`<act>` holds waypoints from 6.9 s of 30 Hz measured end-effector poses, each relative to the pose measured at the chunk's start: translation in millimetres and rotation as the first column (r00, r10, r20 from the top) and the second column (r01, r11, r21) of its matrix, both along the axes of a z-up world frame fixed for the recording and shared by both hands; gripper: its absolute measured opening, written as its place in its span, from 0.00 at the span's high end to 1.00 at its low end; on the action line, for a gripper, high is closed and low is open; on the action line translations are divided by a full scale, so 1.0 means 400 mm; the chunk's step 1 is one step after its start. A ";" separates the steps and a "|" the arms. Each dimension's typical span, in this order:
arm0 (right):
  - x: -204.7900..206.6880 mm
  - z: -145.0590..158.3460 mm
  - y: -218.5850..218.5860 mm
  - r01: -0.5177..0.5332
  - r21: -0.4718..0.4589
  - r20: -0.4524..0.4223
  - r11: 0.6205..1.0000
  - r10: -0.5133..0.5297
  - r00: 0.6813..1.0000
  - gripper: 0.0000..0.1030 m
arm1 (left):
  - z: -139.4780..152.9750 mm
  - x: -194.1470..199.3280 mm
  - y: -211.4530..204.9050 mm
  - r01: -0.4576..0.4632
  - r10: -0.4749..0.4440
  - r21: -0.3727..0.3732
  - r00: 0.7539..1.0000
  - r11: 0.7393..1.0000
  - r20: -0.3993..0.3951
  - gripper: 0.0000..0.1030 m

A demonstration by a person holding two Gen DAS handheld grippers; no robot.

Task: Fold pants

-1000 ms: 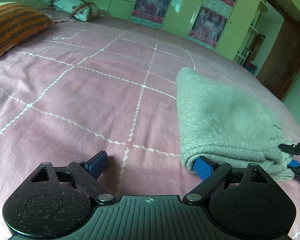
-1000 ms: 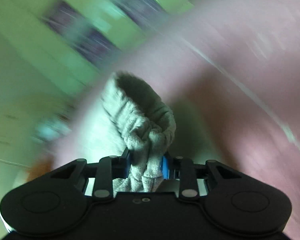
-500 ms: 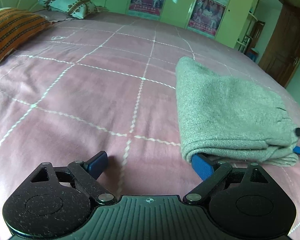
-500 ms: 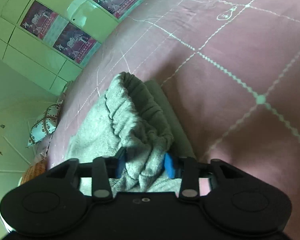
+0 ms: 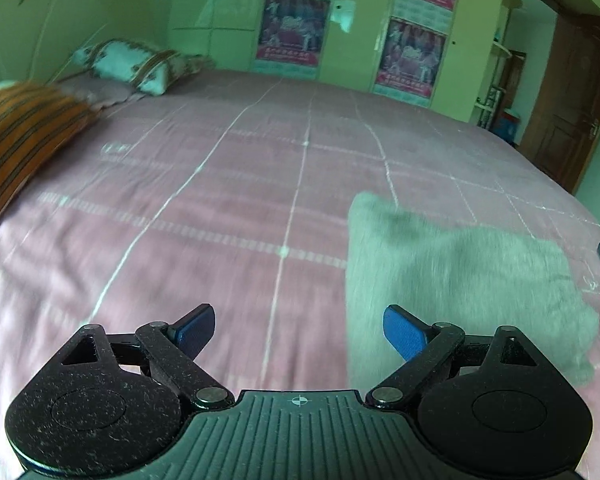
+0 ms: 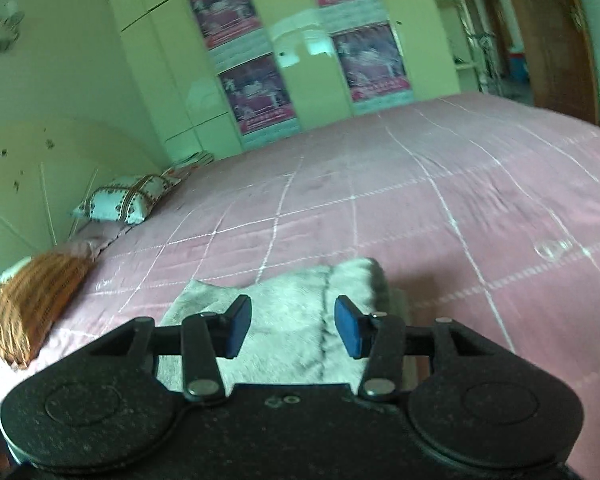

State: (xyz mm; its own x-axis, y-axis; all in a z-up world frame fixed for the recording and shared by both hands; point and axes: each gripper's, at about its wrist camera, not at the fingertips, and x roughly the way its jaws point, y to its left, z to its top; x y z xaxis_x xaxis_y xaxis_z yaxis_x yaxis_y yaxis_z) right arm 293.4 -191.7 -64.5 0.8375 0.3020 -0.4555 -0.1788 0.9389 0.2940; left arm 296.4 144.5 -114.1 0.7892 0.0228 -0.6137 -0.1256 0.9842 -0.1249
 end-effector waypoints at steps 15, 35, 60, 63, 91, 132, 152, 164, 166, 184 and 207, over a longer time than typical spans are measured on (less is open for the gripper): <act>0.214 -0.121 0.051 -0.040 -0.269 -0.217 0.962 -0.020 0.976 0.78 | -0.119 0.355 -0.040 0.129 -0.133 -0.037 0.977 0.991 -0.166 0.00; 0.074 -0.203 -0.245 0.126 0.418 -0.353 0.900 0.033 0.935 0.24 | -0.161 0.212 0.038 0.204 -0.273 -0.385 0.953 0.900 -0.134 0.00; 0.168 -0.222 -0.191 -0.034 0.429 -0.352 0.903 0.202 0.914 0.28 | -0.218 0.324 0.071 0.285 -0.412 -0.613 0.908 0.737 -0.073 0.10; 0.166 -0.227 -0.197 -0.043 0.438 -0.353 0.898 0.217 0.910 0.30 | -0.226 0.325 0.075 0.280 -0.406 -0.626 0.912 0.728 -0.065 0.11; 0.153 -0.136 -0.124 -0.112 0.328 -0.323 0.938 0.223 0.920 0.59 | -0.098 0.249 0.013 0.352 -0.399 -0.512 0.917 0.783 0.020 0.74; 0.604 -0.078 0.046 -0.263 0.310 -0.229 0.914 0.340 0.912 0.60 | -0.100 0.560 0.200 0.249 -0.247 -0.495 0.967 0.833 0.071 0.74; 0.561 -0.050 0.122 -0.231 -0.067 -0.095 0.971 0.224 0.970 0.98 | -0.055 0.599 0.133 0.019 -0.020 -0.137 1.000 0.990 -0.007 0.47; 0.505 -0.044 0.099 -0.247 -0.135 -0.078 0.960 0.238 0.968 0.94 | -0.066 0.480 0.153 0.017 -0.015 -0.180 1.000 0.984 0.010 0.26; 0.469 -0.054 0.122 -0.311 -0.160 -0.080 0.937 0.301 0.950 0.88 | -0.072 0.465 0.113 0.053 -0.054 -0.136 0.999 0.989 -0.002 0.25; 0.272 -0.092 -0.115 -0.095 -0.183 -0.265 0.979 0.044 0.963 0.20 | -0.098 0.112 0.189 -0.167 0.155 -0.070 0.976 0.984 -0.152 0.00; -0.522 0.086 -0.049 -0.113 -0.242 -0.086 0.964 0.095 0.992 0.06 | 0.146 -0.603 -0.136 -0.048 0.049 -0.014 0.996 0.999 0.078 0.00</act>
